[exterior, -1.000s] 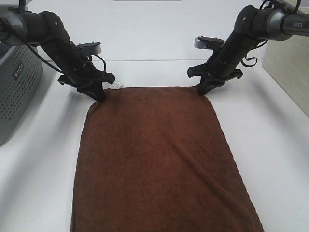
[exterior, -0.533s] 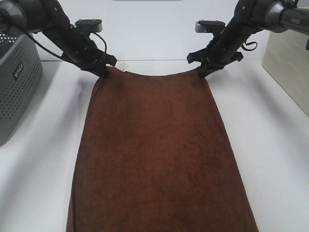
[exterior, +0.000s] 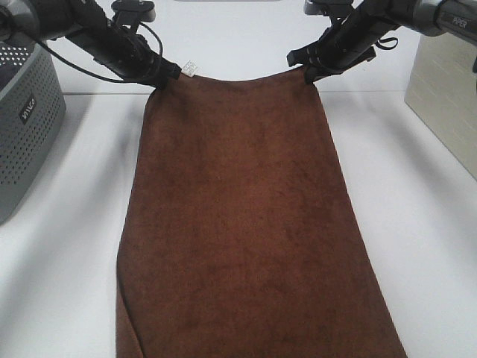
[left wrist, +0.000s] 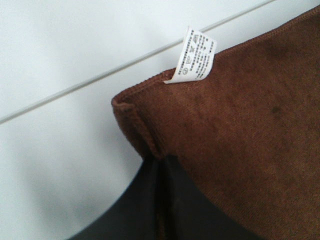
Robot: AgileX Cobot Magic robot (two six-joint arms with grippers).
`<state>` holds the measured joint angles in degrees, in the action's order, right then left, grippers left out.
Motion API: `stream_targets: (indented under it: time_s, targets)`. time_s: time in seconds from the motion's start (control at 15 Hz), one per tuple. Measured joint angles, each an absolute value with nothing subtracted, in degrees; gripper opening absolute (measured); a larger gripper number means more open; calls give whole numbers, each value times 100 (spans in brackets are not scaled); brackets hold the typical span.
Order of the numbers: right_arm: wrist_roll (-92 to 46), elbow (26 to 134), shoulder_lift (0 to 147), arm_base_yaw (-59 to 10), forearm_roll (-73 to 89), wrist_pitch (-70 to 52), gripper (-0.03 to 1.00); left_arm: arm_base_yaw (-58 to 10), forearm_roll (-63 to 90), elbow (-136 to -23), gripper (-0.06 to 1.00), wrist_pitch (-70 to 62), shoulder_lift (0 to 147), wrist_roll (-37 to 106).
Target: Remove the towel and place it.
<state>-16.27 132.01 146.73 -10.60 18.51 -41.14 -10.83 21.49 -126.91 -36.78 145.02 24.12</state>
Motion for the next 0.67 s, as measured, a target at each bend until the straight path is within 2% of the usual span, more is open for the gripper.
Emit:
stream_targets:
  time_s: [0.67]
  targets:
    - [-1627,13201,14679,-1060,1833,-2830,1,-1083,2149,-12691,0,-2257,14513,2968]
